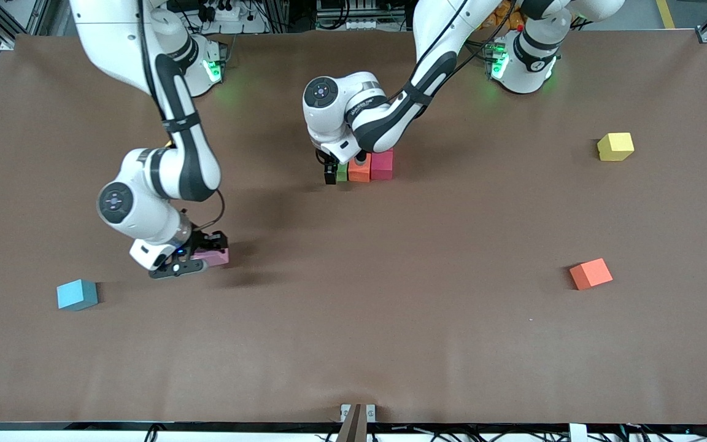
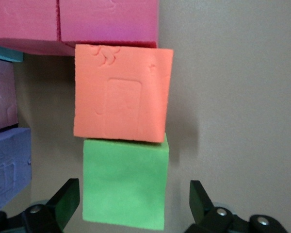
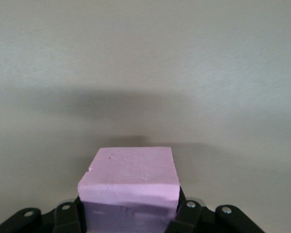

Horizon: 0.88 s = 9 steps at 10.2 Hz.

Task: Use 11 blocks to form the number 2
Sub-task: 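Set the green cube below the orange cube while the right gripper lifts lavender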

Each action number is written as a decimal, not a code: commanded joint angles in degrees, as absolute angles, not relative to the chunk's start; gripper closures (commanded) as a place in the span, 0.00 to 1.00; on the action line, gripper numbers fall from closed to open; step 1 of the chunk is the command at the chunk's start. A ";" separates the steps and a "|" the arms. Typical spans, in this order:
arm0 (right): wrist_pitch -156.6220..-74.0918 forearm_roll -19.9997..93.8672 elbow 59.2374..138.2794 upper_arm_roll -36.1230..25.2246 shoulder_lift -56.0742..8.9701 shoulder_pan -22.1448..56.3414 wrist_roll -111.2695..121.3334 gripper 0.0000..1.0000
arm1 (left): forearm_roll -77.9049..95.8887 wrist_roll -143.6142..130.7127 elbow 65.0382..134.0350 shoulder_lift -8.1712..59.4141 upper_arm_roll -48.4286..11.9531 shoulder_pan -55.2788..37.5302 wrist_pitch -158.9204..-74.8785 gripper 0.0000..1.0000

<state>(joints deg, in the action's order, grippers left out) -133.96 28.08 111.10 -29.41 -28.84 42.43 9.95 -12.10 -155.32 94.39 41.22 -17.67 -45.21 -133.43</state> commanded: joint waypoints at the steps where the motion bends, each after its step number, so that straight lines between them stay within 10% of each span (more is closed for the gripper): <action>1: -133.77 28.48 111.36 -29.53 -27.86 45.25 3.01 0.73 | -13.80 -154.97 95.10 37.64 -18.28 -44.74 -130.63 0.00; 9: -134.90 32.70 110.83 -29.44 -28.56 54.74 -10.97 0.73 | -13.01 -128.89 95.19 27.43 -25.13 -32.10 -115.94 0.00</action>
